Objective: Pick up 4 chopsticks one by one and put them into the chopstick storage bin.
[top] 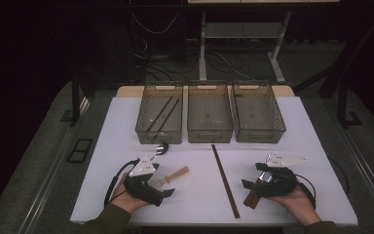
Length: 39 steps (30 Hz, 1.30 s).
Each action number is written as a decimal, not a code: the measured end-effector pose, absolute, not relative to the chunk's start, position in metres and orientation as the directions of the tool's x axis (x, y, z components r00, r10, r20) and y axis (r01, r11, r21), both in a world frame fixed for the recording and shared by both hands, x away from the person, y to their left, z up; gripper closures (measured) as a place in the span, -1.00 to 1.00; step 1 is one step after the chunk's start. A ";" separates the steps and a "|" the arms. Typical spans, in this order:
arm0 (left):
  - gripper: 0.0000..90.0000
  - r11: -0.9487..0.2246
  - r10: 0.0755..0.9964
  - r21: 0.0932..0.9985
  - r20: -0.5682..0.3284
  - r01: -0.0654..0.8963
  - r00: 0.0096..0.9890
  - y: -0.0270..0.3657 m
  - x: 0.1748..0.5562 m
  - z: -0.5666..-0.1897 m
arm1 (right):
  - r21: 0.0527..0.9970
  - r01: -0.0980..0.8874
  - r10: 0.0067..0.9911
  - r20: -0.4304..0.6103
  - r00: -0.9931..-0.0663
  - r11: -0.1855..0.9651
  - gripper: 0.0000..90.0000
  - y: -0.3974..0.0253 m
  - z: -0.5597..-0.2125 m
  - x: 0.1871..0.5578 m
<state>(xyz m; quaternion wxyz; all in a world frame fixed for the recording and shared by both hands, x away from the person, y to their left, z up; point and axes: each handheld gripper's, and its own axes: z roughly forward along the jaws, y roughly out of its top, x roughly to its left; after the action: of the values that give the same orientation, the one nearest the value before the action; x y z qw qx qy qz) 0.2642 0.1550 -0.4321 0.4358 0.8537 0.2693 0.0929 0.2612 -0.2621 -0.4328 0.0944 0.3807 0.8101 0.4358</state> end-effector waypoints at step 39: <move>-1.00 -0.456 0.548 0.800 -0.094 0.391 0.831 0.156 0.266 -0.433 | 0.693 0.598 0.731 0.149 -0.666 0.403 0.43 -0.170 -0.437 0.347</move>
<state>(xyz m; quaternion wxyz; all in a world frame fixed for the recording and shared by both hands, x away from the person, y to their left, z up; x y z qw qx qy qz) 0.2655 0.1562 -0.4330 0.4422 0.8485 0.2768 0.0889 0.3468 -0.1699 -0.4369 0.0892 0.3987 0.8328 0.3735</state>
